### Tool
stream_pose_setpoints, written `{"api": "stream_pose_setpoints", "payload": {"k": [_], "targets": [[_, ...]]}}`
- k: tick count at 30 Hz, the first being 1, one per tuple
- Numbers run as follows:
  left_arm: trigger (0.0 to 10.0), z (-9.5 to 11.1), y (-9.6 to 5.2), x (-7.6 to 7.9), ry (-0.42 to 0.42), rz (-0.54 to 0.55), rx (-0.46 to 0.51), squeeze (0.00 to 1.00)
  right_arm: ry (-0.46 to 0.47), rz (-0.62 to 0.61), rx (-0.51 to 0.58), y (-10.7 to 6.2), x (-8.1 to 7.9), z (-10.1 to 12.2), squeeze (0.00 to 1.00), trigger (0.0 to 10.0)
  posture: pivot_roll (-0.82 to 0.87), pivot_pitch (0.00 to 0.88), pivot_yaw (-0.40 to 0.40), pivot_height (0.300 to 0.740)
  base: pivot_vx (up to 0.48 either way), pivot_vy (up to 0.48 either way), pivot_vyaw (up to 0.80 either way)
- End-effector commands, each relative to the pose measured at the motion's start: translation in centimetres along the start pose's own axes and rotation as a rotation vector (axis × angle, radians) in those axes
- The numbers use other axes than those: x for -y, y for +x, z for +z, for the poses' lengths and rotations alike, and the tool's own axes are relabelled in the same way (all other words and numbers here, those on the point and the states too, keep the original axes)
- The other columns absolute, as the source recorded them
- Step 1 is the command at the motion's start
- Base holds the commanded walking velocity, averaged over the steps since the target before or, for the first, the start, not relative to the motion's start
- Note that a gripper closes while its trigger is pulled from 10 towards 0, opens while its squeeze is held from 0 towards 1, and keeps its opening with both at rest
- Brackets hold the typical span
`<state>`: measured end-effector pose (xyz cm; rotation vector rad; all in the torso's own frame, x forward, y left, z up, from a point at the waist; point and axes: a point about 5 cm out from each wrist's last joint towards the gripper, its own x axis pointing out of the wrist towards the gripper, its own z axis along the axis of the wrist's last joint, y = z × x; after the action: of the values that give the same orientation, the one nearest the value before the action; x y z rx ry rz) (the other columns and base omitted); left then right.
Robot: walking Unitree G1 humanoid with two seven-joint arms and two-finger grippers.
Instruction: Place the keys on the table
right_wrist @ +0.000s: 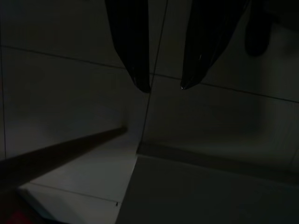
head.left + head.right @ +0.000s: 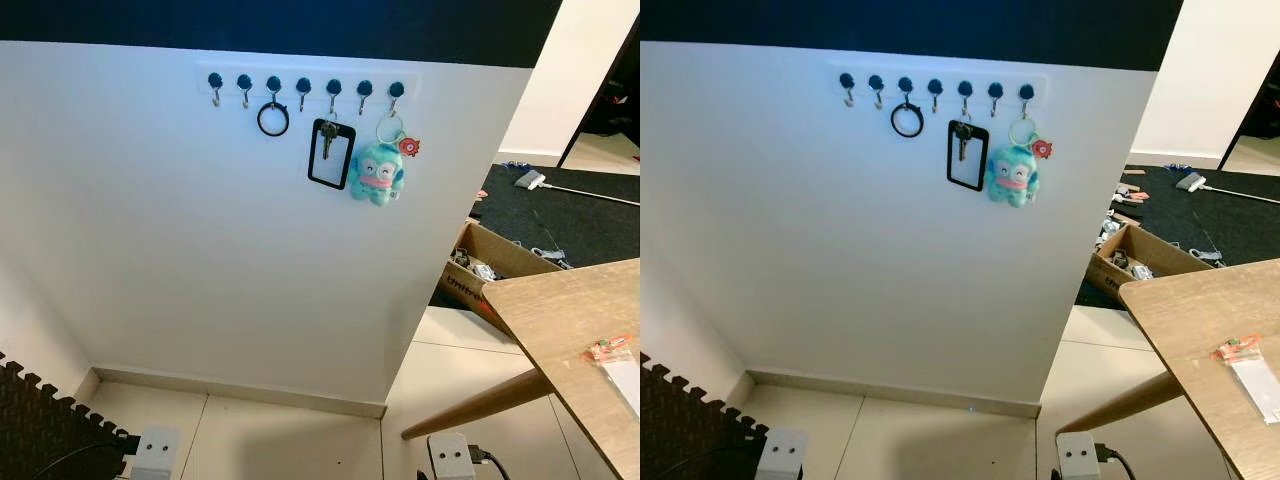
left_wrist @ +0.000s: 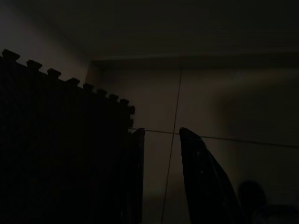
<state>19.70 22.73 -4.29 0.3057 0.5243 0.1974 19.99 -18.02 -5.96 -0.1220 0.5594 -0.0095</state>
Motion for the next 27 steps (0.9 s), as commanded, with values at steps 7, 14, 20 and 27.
{"api": "stream_pose_setpoints", "payload": {"k": [7,14,20,27], "targets": [[10.0,4.3,1.3,-1.0,0.025,0.024,0.172,0.0,-0.013,0.019,0.126,0.6,-0.5,2.3,0.0,10.0,0.06,0.125,-0.011,0.74,0.0,0.0,0.0],[10.0,11.4,1.5,-1.0,-0.023,0.011,0.416,0.0,-0.048,0.028,0.246,0.9,-0.5,4.4,0.0,10.0,0.06,0.131,-0.012,0.74,0.0,0.0,0.0],[10.0,27.0,-1.6,-0.2,-0.143,-0.113,0.845,0.0,-0.028,0.004,0.479,1.3,-0.2,9.8,0.0,10.0,0.06,0.157,-0.004,0.74,0.0,0.0,0.0],[10.0,37.5,-4.8,1.7,-0.174,-0.235,1.082,0.0,-0.023,0.026,0.62,1.1,-1.3,13.3,0.0,10.0,0.05,0.176,0.019,0.74,0.0,0.0,0.0]]}}
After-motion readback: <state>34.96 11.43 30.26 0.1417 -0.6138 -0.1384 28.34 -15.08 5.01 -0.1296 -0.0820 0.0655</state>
